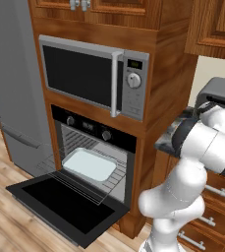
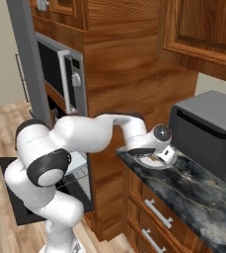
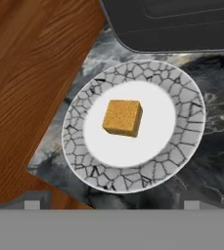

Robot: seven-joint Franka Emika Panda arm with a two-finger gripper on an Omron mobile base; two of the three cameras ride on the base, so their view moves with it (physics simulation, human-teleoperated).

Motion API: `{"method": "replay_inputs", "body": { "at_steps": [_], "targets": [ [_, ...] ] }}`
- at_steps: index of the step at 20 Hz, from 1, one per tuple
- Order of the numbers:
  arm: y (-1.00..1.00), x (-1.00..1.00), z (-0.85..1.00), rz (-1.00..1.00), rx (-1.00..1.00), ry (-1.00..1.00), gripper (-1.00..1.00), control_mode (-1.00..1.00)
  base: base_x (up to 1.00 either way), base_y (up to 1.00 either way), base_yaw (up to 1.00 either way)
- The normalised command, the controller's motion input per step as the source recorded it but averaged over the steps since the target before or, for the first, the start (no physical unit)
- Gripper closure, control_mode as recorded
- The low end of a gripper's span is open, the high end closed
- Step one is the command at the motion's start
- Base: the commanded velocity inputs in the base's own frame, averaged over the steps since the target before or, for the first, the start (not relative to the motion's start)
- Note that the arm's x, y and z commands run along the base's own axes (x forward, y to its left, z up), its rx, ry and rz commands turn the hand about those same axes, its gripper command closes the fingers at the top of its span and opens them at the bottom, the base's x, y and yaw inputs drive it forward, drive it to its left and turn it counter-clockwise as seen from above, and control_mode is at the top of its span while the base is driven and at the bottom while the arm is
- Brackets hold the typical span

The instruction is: Take the baked cake out of the oven and place it on the plate for cooling. Then close the oven door.

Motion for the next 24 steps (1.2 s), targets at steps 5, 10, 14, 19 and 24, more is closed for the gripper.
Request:
{"method": "replay_inputs", "body": {
  "at_steps": [5,10,14,19,24],
  "targets": [
    [0.46,-0.9,0.63,0.09,-0.05,0.0,-1.0,-1.0,0.0,0.0,0.0],
    [0.46,-0.7,0.83,0.07,-0.05,0.0,-1.0,-1.0,0.0,0.0,0.0],
    [0.42,-0.71,0.51,0.0,-0.07,0.0,-1.0,-1.0,0.0,0.0,0.0],
    [0.49,-0.7,0.27,0.0,-0.13,0.0,-1.0,-1.0,0.0,0.0,0.0],
    [0.67,-0.55,0.25,0.06,-0.23,0.0,-1.0,-1.0,0.0,0.0,0.0]
  ]
}}
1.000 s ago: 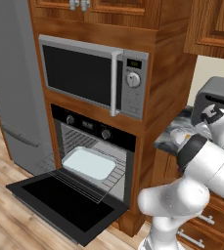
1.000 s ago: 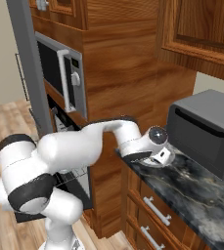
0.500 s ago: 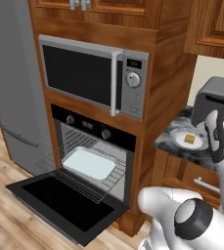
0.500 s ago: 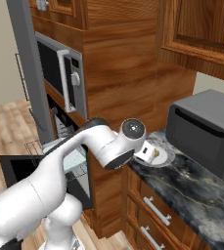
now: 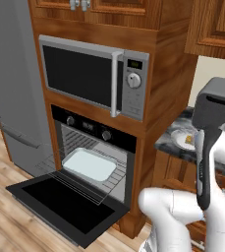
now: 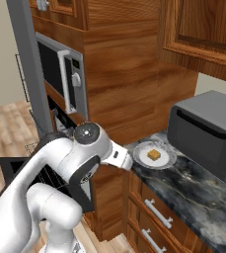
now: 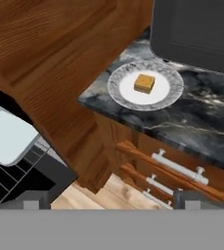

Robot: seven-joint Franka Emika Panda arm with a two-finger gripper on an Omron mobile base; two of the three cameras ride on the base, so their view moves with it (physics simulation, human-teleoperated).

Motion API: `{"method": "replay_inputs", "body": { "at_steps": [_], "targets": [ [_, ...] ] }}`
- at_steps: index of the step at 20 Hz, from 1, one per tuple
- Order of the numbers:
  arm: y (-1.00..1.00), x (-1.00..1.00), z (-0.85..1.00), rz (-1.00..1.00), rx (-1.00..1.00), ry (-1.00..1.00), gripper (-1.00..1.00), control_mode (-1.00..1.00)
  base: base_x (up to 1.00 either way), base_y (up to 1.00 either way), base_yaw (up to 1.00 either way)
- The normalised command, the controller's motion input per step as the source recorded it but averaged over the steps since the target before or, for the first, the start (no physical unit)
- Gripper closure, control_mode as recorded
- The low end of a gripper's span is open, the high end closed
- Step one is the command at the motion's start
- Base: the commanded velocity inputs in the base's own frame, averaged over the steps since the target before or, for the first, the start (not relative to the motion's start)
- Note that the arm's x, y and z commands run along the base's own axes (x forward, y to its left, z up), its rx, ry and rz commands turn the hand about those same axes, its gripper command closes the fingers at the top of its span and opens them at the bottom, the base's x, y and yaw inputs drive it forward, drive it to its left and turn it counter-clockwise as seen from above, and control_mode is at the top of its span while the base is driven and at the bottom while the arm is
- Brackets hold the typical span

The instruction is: Take the baked cake out of the oven and place it on the plate for cooling. Then close the oven door.

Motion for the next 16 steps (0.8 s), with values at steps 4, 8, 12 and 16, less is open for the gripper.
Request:
{"method": "replay_inputs", "body": {
  "at_steps": [4,8,12,16],
  "targets": [
    [0.82,-0.51,0.21,0.09,-0.3,0.0,-1.0,-1.0,0.0,0.0,0.0],
    [0.84,-0.48,0.16,0.1,-0.32,0.01,-1.0,-1.0,0.0,0.0,0.0],
    [0.64,-0.38,0.01,0.23,-0.31,0.04,-1.0,-1.0,0.0,0.0,0.0],
    [0.64,-0.37,0.0,0.21,-0.29,0.02,-1.0,-1.0,0.0,0.0,0.0]
  ]
}}
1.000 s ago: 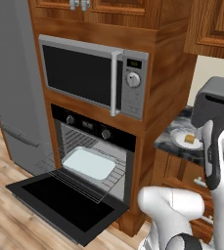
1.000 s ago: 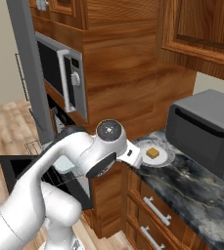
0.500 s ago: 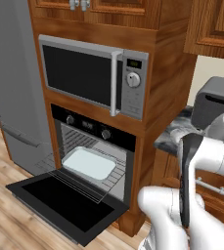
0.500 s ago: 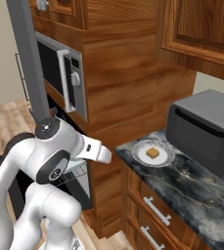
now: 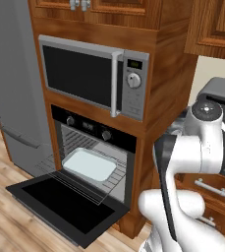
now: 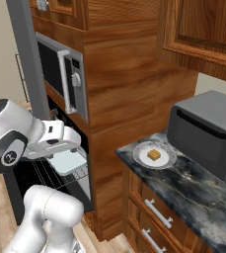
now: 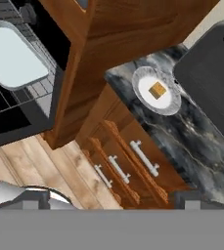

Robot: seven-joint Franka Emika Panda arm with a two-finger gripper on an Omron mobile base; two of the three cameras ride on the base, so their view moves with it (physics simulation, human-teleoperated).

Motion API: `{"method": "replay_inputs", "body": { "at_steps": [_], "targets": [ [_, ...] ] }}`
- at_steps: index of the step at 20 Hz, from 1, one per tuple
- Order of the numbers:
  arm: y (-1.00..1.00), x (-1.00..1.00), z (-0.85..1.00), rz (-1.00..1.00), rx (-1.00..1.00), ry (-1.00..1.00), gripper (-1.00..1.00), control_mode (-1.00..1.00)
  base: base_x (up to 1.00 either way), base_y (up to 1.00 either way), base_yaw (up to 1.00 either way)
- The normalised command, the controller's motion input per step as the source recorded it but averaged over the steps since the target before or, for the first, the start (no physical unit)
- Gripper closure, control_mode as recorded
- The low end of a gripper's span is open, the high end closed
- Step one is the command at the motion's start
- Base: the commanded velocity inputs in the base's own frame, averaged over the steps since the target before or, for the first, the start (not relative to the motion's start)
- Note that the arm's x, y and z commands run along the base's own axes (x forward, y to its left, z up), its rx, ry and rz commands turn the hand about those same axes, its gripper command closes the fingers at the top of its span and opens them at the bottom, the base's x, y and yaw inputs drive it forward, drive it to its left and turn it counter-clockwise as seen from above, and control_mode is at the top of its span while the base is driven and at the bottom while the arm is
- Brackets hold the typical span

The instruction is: Take the baked cake out of the oven and place it on the plate for cooling. Then close the oven door.

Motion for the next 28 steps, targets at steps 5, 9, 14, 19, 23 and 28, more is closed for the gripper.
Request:
{"method": "replay_inputs", "body": {
  "at_steps": [5,9,14,19,23,28],
  "targets": [
    [0.67,-0.28,-0.15,0.17,-0.29,0.0,-1.0,-1.0,0.0,0.0,0.0],
    [0.71,-0.16,-0.25,0.16,-0.31,0.0,-1.0,-1.0,0.0,0.0,0.0],
    [0.75,-0.12,-0.23,0.19,-0.29,0.03,-1.0,-1.0,0.0,0.0,0.0],
    [0.68,-0.04,-0.36,0.19,-0.24,0.1,-1.0,-1.0,0.0,0.0,0.0],
    [0.47,0.0,-0.41,0.12,-0.18,0.12,-1.0,-1.0,0.0,0.0,0.0],
    [0.52,0.11,-0.42,0.09,-0.19,0.12,-1.0,-1.0,0.0,0.0,0.0]
  ]
}}
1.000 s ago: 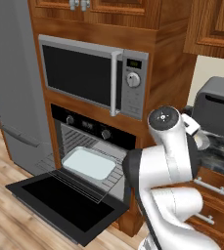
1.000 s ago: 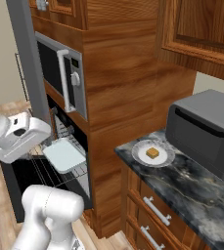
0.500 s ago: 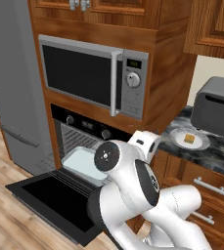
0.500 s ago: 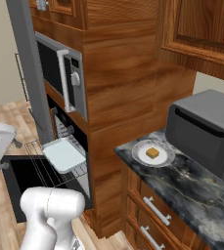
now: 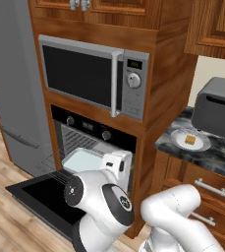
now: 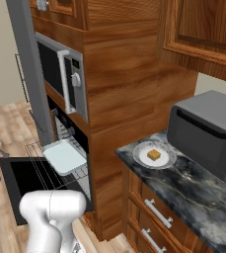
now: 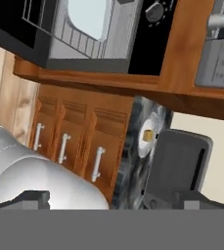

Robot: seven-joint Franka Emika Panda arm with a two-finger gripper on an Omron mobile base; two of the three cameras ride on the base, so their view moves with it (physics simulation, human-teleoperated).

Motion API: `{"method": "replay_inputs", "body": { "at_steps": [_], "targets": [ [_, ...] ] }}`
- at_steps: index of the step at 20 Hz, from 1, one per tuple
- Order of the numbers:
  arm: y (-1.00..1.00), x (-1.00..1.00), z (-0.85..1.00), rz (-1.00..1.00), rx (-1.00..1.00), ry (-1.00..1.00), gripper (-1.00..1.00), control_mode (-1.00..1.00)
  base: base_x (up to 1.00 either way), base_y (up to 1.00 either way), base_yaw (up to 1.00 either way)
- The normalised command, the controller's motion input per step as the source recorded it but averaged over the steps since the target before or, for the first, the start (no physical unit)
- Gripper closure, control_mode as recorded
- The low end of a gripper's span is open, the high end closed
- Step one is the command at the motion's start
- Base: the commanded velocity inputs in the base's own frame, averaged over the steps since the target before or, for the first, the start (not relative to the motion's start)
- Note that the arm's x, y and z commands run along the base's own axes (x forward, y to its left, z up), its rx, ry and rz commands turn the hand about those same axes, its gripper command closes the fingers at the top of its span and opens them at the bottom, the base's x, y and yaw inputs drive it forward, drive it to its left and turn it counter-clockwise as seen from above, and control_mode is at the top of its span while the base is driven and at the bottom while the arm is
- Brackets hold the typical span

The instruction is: Take the baked cake out of the oven and place it on the plate for cooling. Then close the oven door.

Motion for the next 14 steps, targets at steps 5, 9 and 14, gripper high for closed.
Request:
{"method": "replay_inputs", "body": {
  "at_steps": [5,9,14],
  "targets": [
    [0.71,0.17,-0.3,0.02,-0.15,0.14,-1.0,-1.0,0.0,0.0,0.0],
    [0.84,0.26,-0.36,0.01,-0.18,0.14,-1.0,-1.0,0.0,0.0,0.0],
    [0.8,0.4,-0.45,0.01,-0.2,0.15,-1.0,-1.0,0.0,0.0,0.0]
  ]
}}
